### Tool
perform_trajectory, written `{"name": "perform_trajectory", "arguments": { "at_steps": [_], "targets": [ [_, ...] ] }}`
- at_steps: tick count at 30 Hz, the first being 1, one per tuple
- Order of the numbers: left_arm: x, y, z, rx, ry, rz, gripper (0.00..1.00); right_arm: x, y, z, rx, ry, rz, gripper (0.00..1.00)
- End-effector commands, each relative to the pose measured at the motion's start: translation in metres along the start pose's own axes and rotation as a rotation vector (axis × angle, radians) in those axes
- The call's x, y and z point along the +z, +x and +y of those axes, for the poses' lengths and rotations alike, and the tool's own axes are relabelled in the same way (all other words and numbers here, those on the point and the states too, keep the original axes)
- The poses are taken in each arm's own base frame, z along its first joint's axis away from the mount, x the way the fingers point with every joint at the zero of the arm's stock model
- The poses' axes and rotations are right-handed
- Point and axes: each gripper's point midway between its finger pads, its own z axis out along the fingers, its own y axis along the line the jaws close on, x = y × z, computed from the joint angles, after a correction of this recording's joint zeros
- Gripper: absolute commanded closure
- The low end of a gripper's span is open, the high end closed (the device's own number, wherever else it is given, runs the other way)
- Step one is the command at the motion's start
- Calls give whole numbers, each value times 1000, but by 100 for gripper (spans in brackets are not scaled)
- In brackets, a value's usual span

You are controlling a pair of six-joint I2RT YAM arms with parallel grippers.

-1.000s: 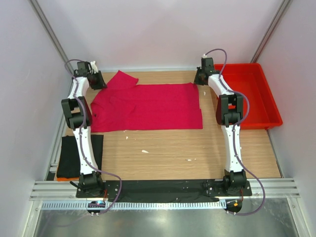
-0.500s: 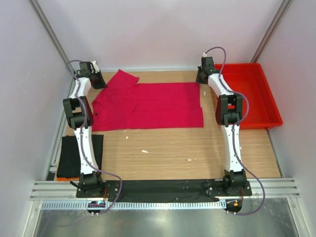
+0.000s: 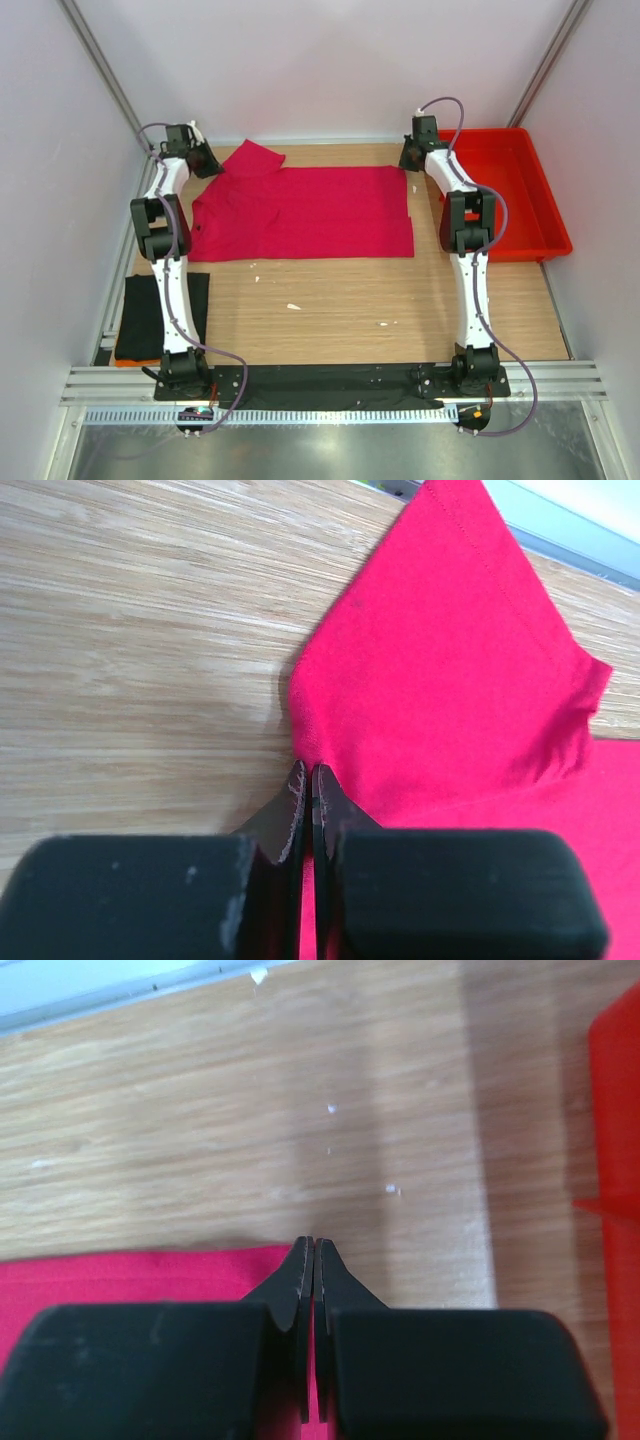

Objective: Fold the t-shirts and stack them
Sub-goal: Fold the tshirt

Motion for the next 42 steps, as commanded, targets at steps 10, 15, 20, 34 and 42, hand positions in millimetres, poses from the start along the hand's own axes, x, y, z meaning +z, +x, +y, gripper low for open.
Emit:
{"name": "perform_trajectory", "arguments": {
  "at_steps": [10, 15, 20, 34, 42],
  "targets": [
    [-61, -62, -31, -26, 112, -153, 100, -71, -37, 16, 120, -50, -28, 99],
    [-69, -62, -23, -60, 129, -157, 100, -79, -32, 7, 120, -28, -7, 99],
    [-74, -55, -20, -56, 128, -133, 100, -93, -35, 0, 140, -22, -18, 99],
    [-66, -53, -16, -78, 148, -107, 99, -98, -20, -17, 149, -14, -2, 99],
    [-53, -45, -13, -124, 188, -82, 75, -90, -27, -11, 157, -35, -9, 99]
  ]
}}
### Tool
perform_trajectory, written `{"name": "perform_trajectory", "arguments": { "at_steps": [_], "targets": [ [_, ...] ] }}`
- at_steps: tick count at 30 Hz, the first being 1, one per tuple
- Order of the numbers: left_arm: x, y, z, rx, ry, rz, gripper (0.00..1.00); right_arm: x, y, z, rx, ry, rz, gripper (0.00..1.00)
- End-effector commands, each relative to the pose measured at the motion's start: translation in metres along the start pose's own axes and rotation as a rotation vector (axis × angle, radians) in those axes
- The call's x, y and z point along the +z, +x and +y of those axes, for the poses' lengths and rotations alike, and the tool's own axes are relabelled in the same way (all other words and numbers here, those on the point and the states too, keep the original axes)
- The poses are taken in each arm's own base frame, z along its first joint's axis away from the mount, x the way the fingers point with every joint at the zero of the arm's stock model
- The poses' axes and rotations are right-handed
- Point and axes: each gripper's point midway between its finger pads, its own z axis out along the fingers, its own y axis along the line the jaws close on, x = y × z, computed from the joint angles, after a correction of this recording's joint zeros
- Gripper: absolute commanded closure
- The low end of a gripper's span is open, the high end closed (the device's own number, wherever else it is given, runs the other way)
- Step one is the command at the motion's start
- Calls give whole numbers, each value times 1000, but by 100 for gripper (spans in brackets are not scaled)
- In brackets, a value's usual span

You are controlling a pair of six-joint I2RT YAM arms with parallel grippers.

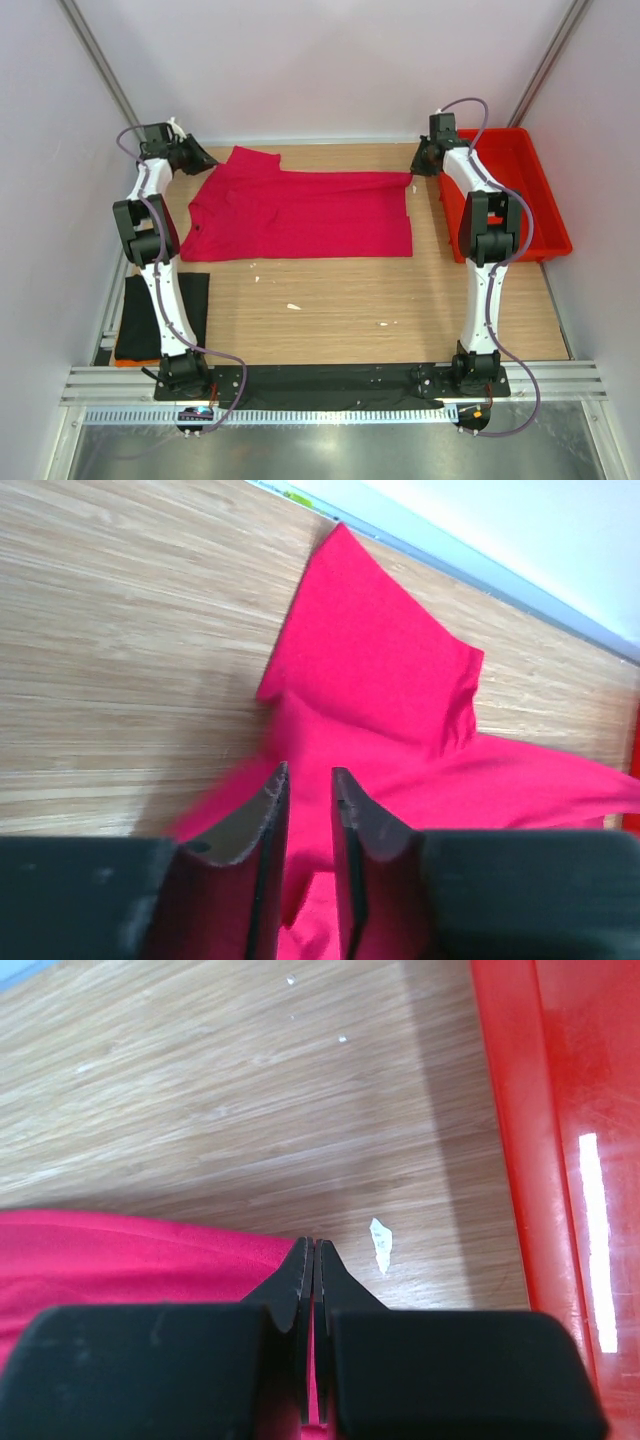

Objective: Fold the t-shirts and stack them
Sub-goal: Fold the tshirt

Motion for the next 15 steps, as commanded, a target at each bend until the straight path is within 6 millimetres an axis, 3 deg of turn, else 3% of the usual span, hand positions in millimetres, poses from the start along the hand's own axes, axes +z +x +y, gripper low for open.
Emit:
{"name": "perform_trajectory", "arguments": {
  "at_steps": [1, 8, 15],
  "targets": [
    [-2, -20, -10, 7, 61, -39, 71, -14, -35, 15, 4, -49, -87, 99],
    [2, -26, 6, 16, -9, -68, 52, -9, -38, 20, 8, -68, -87, 99],
    [19, -24, 13, 69, -2, -66, 49, -4, -35, 19, 9, -72, -81, 99]
  ]
}}
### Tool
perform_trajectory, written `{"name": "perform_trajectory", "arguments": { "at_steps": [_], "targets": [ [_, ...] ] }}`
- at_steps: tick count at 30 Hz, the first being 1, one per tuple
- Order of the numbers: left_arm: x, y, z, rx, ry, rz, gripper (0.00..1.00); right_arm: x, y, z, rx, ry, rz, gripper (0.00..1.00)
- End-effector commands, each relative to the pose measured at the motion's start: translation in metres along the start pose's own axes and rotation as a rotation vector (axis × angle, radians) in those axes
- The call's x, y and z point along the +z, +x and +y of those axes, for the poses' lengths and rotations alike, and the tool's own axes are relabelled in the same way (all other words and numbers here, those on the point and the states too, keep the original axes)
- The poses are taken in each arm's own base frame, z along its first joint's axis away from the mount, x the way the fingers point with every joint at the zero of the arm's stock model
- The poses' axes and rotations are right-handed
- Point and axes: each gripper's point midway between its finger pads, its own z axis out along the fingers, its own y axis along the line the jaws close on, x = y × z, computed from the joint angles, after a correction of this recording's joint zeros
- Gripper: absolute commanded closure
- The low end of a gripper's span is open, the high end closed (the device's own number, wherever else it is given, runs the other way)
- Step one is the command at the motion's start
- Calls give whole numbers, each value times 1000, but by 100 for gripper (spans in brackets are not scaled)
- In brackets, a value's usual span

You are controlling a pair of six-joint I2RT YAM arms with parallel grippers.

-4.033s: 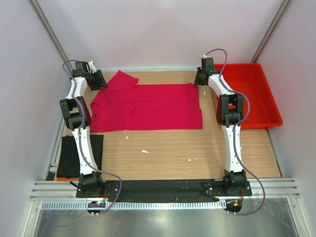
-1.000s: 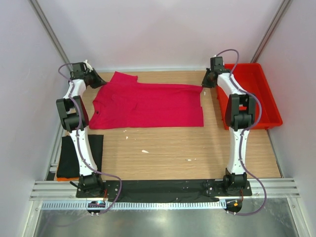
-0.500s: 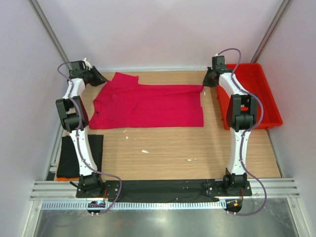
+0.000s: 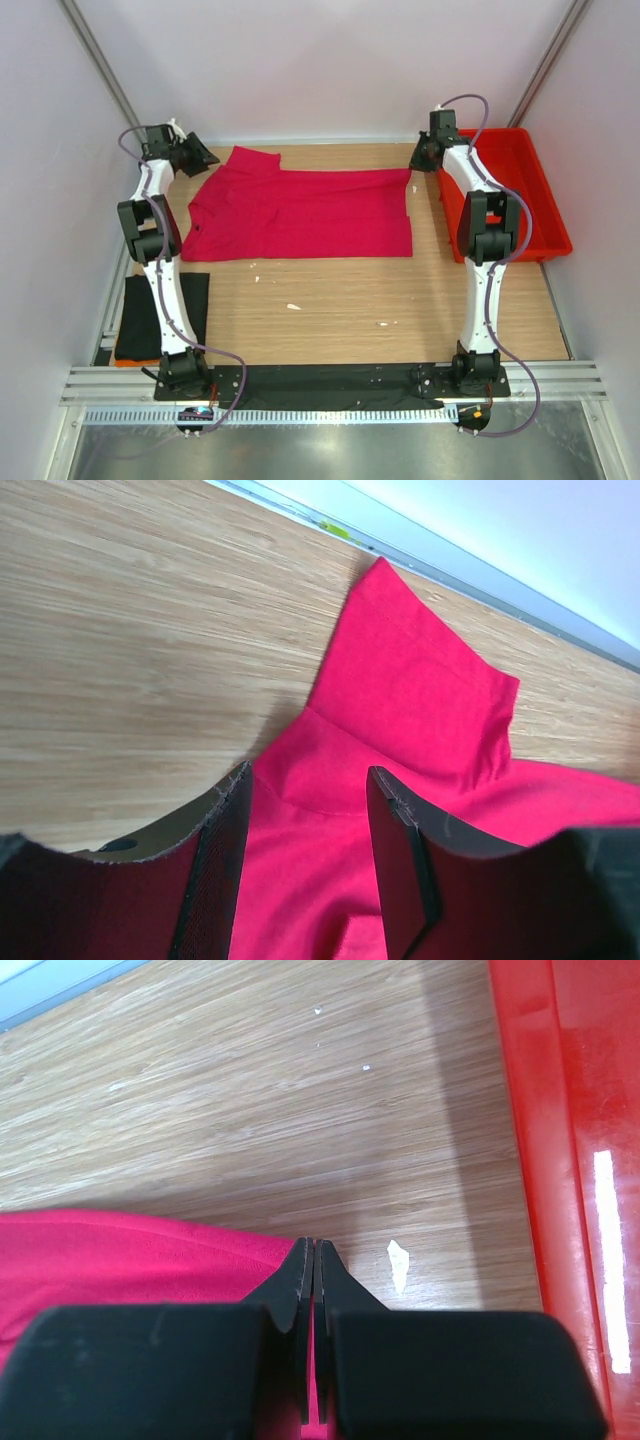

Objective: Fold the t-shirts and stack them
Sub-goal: Fold the tshirt

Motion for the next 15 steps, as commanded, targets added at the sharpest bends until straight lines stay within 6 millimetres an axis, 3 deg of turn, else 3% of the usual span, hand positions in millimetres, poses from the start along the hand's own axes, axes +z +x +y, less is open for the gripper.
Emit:
{"name": "perform_trajectory", "arguments": {
  "at_steps": [1, 6, 15],
  "targets": [
    [5, -14, -3, 67, 21, -44, 49, -5, -21, 9, 9, -33, -56, 99],
    [16, -11, -4, 94, 67, -53, 51, -2, -20, 10, 9, -41, -54, 99],
    [34, 18, -12, 111, 118, 13, 55, 0, -20, 11, 4, -44, -51, 99]
  ]
}}
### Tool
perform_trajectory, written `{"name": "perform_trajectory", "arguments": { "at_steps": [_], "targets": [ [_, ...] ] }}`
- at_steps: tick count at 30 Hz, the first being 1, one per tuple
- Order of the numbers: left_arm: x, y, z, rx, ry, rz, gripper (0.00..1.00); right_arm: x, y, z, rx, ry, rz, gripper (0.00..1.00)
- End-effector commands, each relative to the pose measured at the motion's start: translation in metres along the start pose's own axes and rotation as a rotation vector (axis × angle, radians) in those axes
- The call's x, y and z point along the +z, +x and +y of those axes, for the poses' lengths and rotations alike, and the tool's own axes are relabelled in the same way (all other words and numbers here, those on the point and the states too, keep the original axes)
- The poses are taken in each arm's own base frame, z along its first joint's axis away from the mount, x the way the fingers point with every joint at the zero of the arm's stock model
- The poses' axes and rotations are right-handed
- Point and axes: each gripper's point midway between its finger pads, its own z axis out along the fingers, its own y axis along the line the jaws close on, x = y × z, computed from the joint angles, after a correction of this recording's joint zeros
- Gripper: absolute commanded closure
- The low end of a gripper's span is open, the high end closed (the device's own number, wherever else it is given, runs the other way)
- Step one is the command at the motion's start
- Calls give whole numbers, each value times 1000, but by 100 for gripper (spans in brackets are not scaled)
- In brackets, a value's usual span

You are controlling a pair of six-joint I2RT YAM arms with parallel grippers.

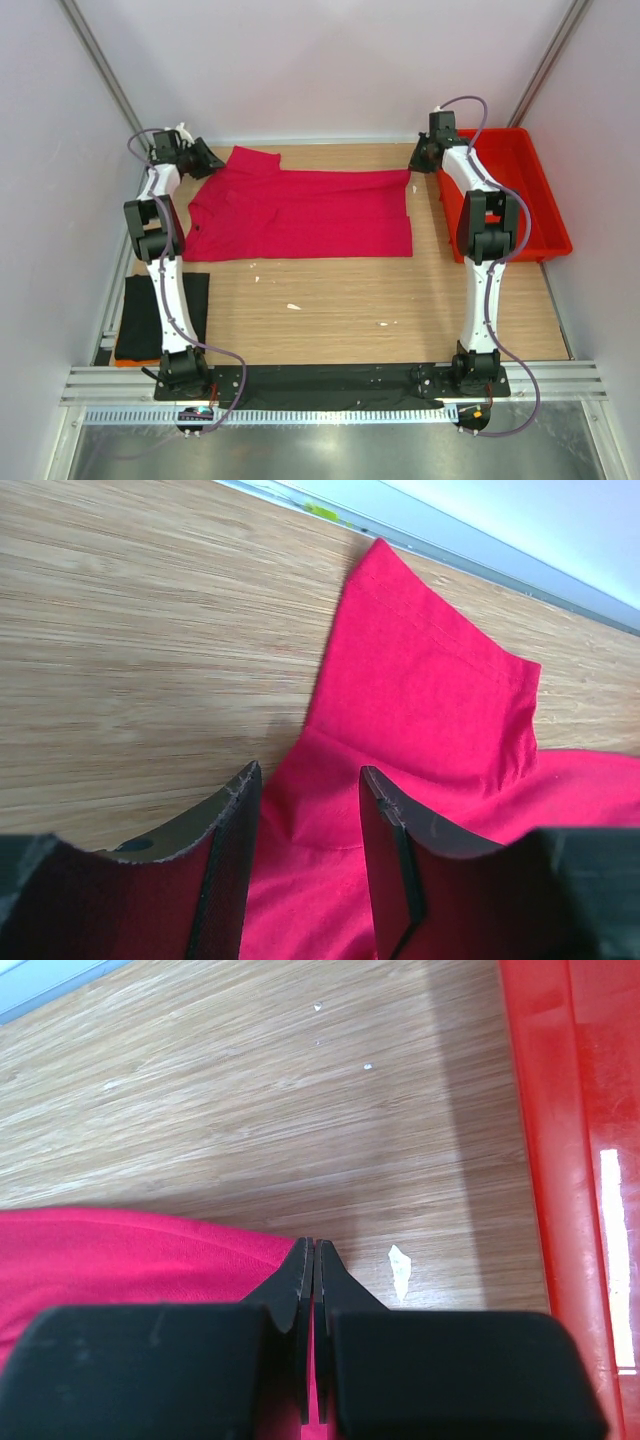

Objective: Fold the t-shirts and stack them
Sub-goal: Fold the tshirt

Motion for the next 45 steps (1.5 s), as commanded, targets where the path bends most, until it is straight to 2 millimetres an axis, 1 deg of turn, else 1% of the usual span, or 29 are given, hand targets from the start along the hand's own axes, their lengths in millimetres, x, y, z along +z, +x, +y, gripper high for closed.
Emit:
{"name": "perform_trajectory", "arguments": {
  "at_steps": [1, 6, 8, 9, 10, 11, 12, 14, 16, 20, 21, 23, 24, 26, 27, 29, 30, 32, 33, 35, 36, 37, 38, 39, 40, 41, 43, 44, 45],
  "targets": [
    [10, 0, -15, 53, 58, -3, 57, -7, -24, 10, 2, -35, -61, 99],
    [11, -4, -19, 58, 62, -15, 65, -8, -27, 11, 0, -38, -68, 99],
    [11, -8, -22, 43, 70, -30, 73, -6, -25, 10, 2, -38, -61, 99],
    [11, -13, -23, 41, 75, -44, 81, -5, -24, 10, 2, -36, -59, 99],
    [11, -14, -23, 30, 71, -50, 85, -5, -25, 9, 3, -36, -62, 99],
    [9, -18, -22, 24, 67, -62, 89, -4, -25, 11, 1, -39, -62, 99],
    [6, -25, -26, 21, 66, -77, 94, -5, -26, 10, 0, -35, -66, 99],
    [0, -35, -29, 25, 61, -104, 97, -4, -29, 9, -8, -34, -73, 99],
    [-8, -50, -36, 34, 63, -143, 100, -4, -32, 8, -14, -32, -80, 99],
    [-24, -77, -50, 15, 101, -216, 100, -6, -39, 4, -16, -33, -97, 99],
    [-27, -79, -52, 13, 107, -223, 100, -6, -40, 3, -15, -34, -98, 99],
    [-38, -93, -62, 22, 122, -269, 100, -6, -42, 4, -11, -44, -104, 99],
    [-39, -91, -62, 20, 123, -271, 100, -7, -43, 5, -10, -50, -107, 99],
    [-46, -97, -66, 28, 133, -280, 100, -8, -45, 9, -11, -69, -111, 99],
    [-46, -95, -67, 26, 137, -275, 100, -8, -46, 11, -9, -78, -114, 99],
    [-53, -97, -68, 29, 139, -278, 100, -9, -45, 13, -5, -89, -107, 99],
    [-52, -91, -66, 22, 138, -264, 100, -9, -45, 14, -3, -90, -105, 99],
    [-57, -91, -71, 35, 154, -262, 100, -12, -43, 12, -2, -81, -99, 99],
    [-56, -85, -69, 31, 153, -250, 100, -14, -42, 12, 2, -79, -97, 99],
    [-60, -82, -72, 38, 159, -246, 100, -20, -38, 11, 6, -75, -93, 99],
    [-63, -78, -72, 42, 154, -239, 100, -23, -37, 11, 9, -74, -92, 99],
    [-65, -76, -71, 44, 150, -236, 100, -22, -30, 7, 18, -65, -81, 99],
    [-68, -74, -73, 53, 150, -233, 100, -29, -32, 8, 20, -66, -92, 99],
    [-70, -70, -73, 70, 147, -226, 100, -32, -31, 6, 21, -58, -92, 99],
    [-73, -70, -74, 81, 147, -228, 100, -32, -25, 4, 22, -52, -78, 99],
    [-73, -67, -73, 86, 142, -219, 100, -39, -27, 5, 23, -56, -86, 99],
    [-77, -65, -69, 95, 135, -212, 100, -43, -23, 5, 27, -56, -78, 99],
    [-77, -64, -69, 93, 136, -205, 100, -44, -15, 1, 33, -46, -62, 99],
    [-78, -64, -69, 92, 137, -203, 100, -50, -16, 2, 43, -46, -69, 99]
  ]
}}
